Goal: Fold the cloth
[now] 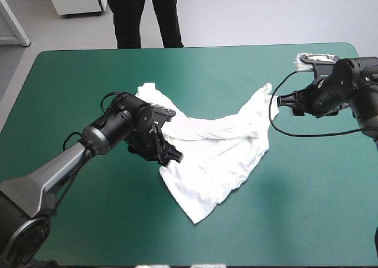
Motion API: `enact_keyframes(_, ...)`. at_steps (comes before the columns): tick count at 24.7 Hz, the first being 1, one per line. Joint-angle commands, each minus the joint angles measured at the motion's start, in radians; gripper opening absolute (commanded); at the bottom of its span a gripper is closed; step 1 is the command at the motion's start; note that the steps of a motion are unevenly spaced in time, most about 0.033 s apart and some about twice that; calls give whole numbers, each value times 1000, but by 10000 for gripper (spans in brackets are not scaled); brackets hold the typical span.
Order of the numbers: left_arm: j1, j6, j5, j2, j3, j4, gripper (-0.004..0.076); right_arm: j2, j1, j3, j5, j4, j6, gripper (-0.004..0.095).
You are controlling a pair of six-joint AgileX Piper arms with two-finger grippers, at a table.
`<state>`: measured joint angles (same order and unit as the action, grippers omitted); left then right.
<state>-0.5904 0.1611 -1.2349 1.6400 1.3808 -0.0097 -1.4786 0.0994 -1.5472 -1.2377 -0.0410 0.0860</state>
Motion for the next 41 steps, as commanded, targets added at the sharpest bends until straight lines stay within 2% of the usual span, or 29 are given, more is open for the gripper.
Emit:
enact_keyframes(1, -7, 2, 1, -8, 23, -5, 472, 40, -8, -22, 32, 6, -5, 495)
enact_keyframes(6, -5, -21, 53, 72, 19, -1, 472, 40, -8, -22, 32, 6, -5, 495)
enact_keyframes(12, -3, -42, 64, 138, 12, -3, 472, 40, -8, -22, 29, 6, -5, 495)
enact_keyframes(21, -3, -63, 114, 181, -45, -44, 458, 40, -8, -22, 29, 6, -5, 495)
enact_keyframes(24, -3, -76, 125, 181, -67, -62, 301, 38, -8, -22, 36, 6, -5, 495)
enact_keyframes(25, -3, -76, 132, 181, -68, -62, 176, 31, -8, -22, 39, 2, -5, 495)
enact_keyframes(27, -3, -79, 138, 181, -68, -62, -9, 16, -8, -22, 47, -9, -7, 495)
enact_keyframes(31, -3, -82, 150, 181, -68, -58, -10, -77, 1, -31, 111, -12, -52, 512)
enact_keyframes(35, -3, -90, 150, 181, -68, -78, -10, -232, 3, -137, 98, 0, -59, 607)
enact_keyframes(41, -3, -105, 155, 181, -68, -107, -10, -419, 3, -303, 75, -2, -18, 606)
